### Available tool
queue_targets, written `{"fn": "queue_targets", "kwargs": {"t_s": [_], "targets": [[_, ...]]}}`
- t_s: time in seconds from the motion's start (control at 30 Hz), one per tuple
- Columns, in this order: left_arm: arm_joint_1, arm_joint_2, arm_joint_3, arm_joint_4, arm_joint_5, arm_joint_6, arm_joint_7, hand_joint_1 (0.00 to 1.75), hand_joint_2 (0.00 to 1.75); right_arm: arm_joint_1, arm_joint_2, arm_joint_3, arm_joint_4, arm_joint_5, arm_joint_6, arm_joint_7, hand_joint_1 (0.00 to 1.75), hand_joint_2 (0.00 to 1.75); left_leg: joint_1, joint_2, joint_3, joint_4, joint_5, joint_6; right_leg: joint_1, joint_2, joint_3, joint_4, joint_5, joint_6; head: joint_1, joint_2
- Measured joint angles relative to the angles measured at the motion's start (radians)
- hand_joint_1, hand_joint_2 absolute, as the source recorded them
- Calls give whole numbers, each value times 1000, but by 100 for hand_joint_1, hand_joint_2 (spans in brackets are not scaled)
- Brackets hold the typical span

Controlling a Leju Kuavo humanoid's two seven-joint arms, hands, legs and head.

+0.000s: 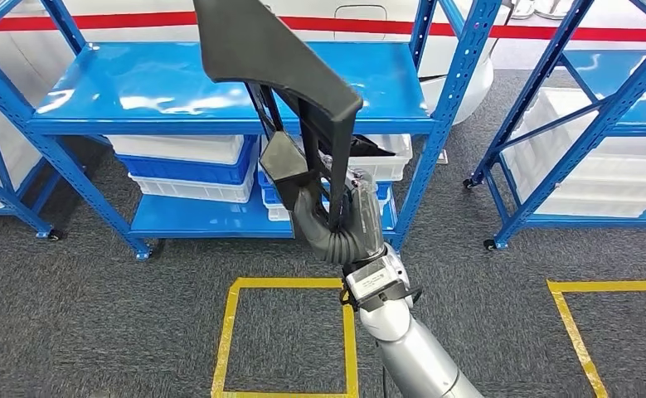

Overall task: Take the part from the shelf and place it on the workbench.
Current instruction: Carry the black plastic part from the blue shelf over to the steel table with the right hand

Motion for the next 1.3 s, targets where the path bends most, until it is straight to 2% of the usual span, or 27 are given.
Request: {"fn": "queue_targets", "kwargs": {"t_s": [0.03,0.07,0.1,0.13,0.17,0.2,0.23,0.3,0.33,0.4,0.47,0.53,0.57,0.6,0.63,0.67,0.73,0.8,0.87,0.93,0.97,1.03,1.1,1.13,1.17,1.23,1.3], "targets": [[1,-1,-1,0,-2,0,-3,0,175,-1,-1,0,1,0,2,-2,175,175,0,0,-15,0,11,3,-1,1,-23,65,-45,-5,0,0],[3,-1,-2,0,-4,0,-10,0,175,-1,-2,0,4,1,4,-3,175,175,-1,0,-32,0,22,3,-3,2,-41,137,-77,-4,0,0],[5,-1,-3,0,-5,1,-18,0,175,-1,-3,0,6,4,5,-5,175,175,-1,-2,-47,1,33,2,-6,2,-52,194,-87,4,0,0],[7,-1,-4,0,-6,2,-27,0,175,-1,-5,0,8,8,6,-7,175,175,-1,-4,-63,1,44,-1,-7,2,-49,225,-76,16,0,0],[8,-2,-4,0,-6,3,-34,0,175,-1,-6,1,11,14,7,-8,175,175,0,-9,-77,3,55,-5,-9,3,-29,223,-51,29,0,0],[9,-2,-4,0,-5,5,-41,0,175,-2,-6,1,13,20,7,-8,175,175,0,-14,-90,6,65,-9,-12,8,10,180,-28,37,0,0],[9,-2,-4,0,-5,8,-46,0,175,-3,-6,2,15,25,7,-8,175,175,-1,-20,-103,11,73,-14,-14,23,68,107,-19,38,0,0],[7,-2,-4,0,-4,13,-53,0,175,-5,-7,3,16,31,7,-9,175,175,-4,-33,-122,25,86,-25,-16,52,170,-40,-45,27,0,0],[6,-2,-4,0,-4,14,-56,0,175,-5,-7,3,17,33,7,-9,175,175,-5,-41,-128,30,92,-31,-15,59,195,-80,-63,21,-1,0],[8,0,-4,0,-4,17,-59,0,175,-6,-7,4,19,35,7,-10,175,175,-1,-56,-135,33,103,-43,-18,44,192,-94,-69,9,-2,0],[12,1,-4,0,-4,19,-61,0,175,-7,-5,5,21,37,7,-10,175,175,4,-48,-153,62,75,-52,-23,26,190,-94,-59,-9,-3,0],[13,1,-4,1,-4,21,-66,0,175,-7,-3,5,22,41,7,-10,175,175,8,-25,-197,168,-2,-62,-20,7,183,-94,-48,-25,-5,0],[13,1,-4,1,-3,22,-70,0,175,-6,-2,6,22,45,8,-10,175,175,10,-18,-223,238,-36,-68,-17,-3,178,-93,-45,-28,-5,0],[14,1,-3,1,-2,23,-74,0,175,-4,-2,6,23,48,9,-10,175,175,12,-14,-240,294,-56,-72,-15,-13,174,-92,-42,-29,-5,0],[15,1,-3,1,-1,23,-78,0,175,-2,-2,6,23,51,12,-10,175,175,13,-11,-242,316,-56,-74,-13,-22,171,-92,-41,-28,-5,0],[17,2,-2,1,0,24,-82,0,175,0,-2,6,24,54,15,-10,175,175,14,-8,-221,296,-38,-75,-12,-32,170,-92,-40,-27,-5,0],[17,2,-1,1,2,27,-90,0,175,-1,-1,6,25,58,19,-10,175,175,13,12,-135,164,11,-69,-10,-48,172,-92,-41,-26,-5,0],[17,3,0,1,2,30,-95,0,175,-3,0,6,25,60,22,-10,175,175,3,34,-77,63,32,-54,-4,-62,170,-93,-40,-22,-4,0],[17,4,3,1,2,34,-99,0,175,-4,2,8,25,60,25,-11,175,175,-8,34,-74,46,31,-37,0,-74,167,-95,-38,-12,-2,0],[18,5,5,1,2,36,-103,0,175,-5,4,8,25,62,27,-12,175,175,-5,21,-74,32,37,-22,2,-69,163,-89,-45,-1,-1,0],[17,4,6,1,1,36,-107,0,175,-5,4,9,25,62,27,-13,175,175,-3,14,-73,24,42,-15,2,-54,152,-68,-58,0,0,0],[16,1,6,1,-1,38,-115,0,175,-4,3,9,26,64,28,-14,175,175,0,0,-73,15,50,-5,-2,-17,99,36,-107,-6,1,0],[15,0,6,1,-4,38,-120,0,175,2,0,9,26,67,28,-14,175,175,0,-20,-79,17,52,-3,-5,-1,30,170,-152,-7,1,0],[15,-1,6,1,-5,38,-122,0,175,5,-2,9,26,68,29,-14,175,175,0,-31,-81,19,53,-3,-7,1,12,201,-155,-1,1,0],[16,-2,6,1,-5,38,-123,0,175,6,-3,9,26,69,29,-14,175,175,0,-43,-83,22,54,-4,-10,2,14,192,-141,9,1,0],[16,-5,6,1,-6,38,-125,0,175,6,-4,9,26,71,29,-14,175,175,2,-67,-87,32,53,-9,-19,16,68,69,-81,31,1,0],[16,-5,6,1,-7,38,-126,0,175,6,-4,10,26,73,30,-14,175,175,0,-88,-99,48,50,-21,-25,38,113,-37,-40,35,1,0]]}}
